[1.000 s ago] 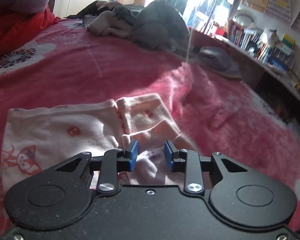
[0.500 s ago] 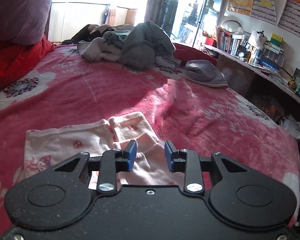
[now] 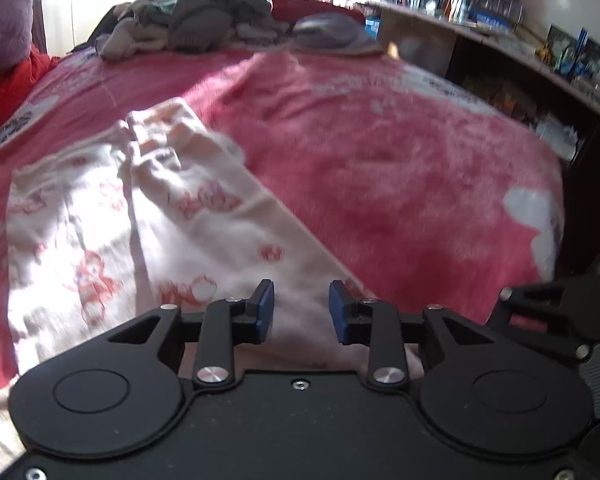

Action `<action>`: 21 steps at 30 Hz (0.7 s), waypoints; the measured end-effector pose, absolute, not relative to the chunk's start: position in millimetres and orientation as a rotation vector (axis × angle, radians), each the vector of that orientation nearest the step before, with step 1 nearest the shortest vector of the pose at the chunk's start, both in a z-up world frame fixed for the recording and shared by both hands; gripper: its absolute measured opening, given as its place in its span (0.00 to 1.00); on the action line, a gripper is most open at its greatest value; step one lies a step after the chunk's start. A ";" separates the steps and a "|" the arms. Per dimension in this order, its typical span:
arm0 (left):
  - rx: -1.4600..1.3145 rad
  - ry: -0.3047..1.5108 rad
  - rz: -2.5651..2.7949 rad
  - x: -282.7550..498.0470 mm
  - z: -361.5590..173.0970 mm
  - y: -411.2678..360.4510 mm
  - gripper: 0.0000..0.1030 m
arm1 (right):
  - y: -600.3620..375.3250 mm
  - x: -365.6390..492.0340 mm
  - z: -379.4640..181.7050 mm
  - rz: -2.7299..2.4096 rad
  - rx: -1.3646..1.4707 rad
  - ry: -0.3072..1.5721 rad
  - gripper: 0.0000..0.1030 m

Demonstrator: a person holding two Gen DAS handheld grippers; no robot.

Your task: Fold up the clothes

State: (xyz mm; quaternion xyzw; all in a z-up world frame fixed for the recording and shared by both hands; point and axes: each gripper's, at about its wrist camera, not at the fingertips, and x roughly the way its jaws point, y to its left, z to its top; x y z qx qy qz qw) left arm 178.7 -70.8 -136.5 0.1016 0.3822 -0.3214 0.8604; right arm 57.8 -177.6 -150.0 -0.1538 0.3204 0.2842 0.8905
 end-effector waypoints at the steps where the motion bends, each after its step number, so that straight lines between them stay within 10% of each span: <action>1: 0.213 0.793 -0.665 177.2 -139.1 -71.8 0.29 | -175.5 56.1 -150.6 0.584 -0.326 0.649 0.58; 21: -0.455 0.918 -0.647 118.8 -134.6 -15.6 0.29 | -184.9 17.0 -129.2 0.475 -0.295 0.678 0.57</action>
